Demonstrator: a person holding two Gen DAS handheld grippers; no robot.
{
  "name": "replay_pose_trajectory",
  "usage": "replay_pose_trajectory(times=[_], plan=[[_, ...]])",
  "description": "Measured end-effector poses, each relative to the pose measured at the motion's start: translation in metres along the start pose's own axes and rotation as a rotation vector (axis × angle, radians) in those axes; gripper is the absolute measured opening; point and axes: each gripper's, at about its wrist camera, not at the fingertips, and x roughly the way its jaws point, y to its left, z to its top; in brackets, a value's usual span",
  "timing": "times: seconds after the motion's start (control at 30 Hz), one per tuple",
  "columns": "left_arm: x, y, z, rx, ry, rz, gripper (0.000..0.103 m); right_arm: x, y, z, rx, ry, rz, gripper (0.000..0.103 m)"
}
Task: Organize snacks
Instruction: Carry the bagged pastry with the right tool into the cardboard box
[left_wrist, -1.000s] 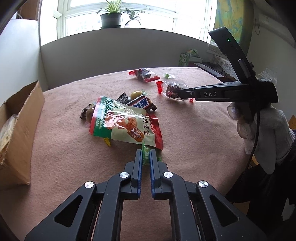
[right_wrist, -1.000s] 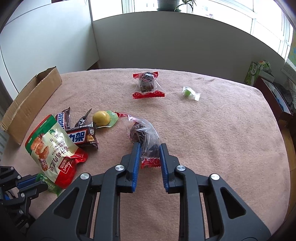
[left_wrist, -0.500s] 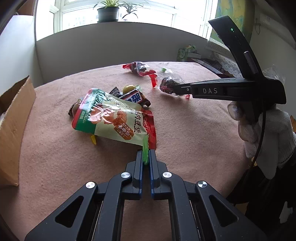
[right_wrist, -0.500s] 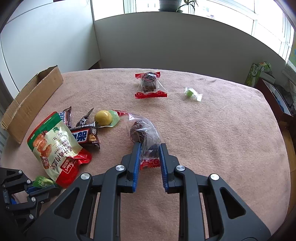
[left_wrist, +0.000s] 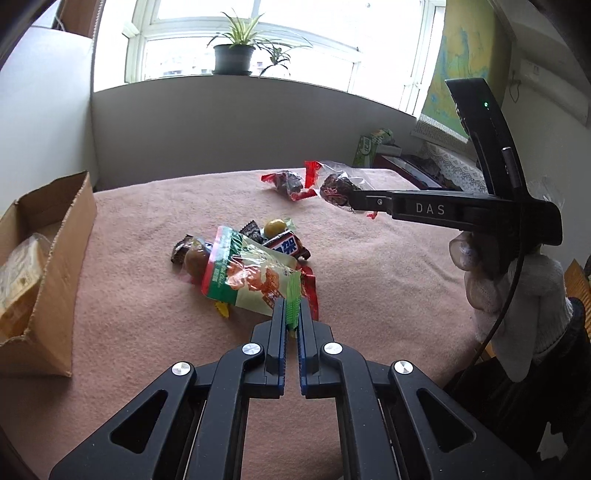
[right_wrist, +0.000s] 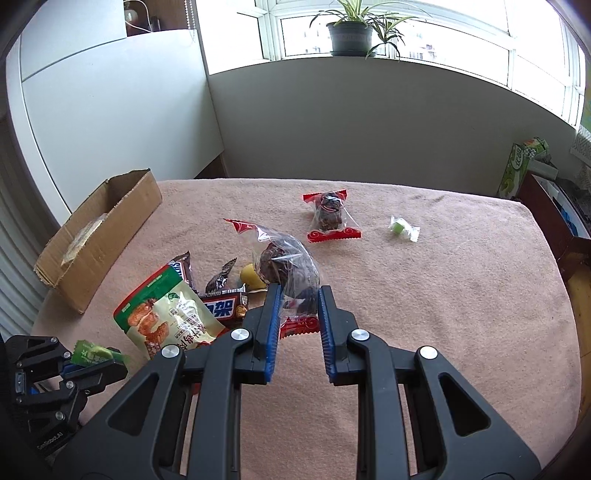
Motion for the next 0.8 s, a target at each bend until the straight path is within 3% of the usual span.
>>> replay_pose_trajectory(times=[0.37, 0.8], plan=[[-0.036, 0.058, 0.026, -0.114, -0.129, 0.093, 0.004, 0.012, 0.066, 0.043, -0.042, -0.022, 0.124, 0.020], [-0.065, 0.148, 0.017, -0.255, -0.191, 0.279, 0.004, 0.060, 0.172, 0.095, -0.116, -0.009, 0.250, 0.020]])
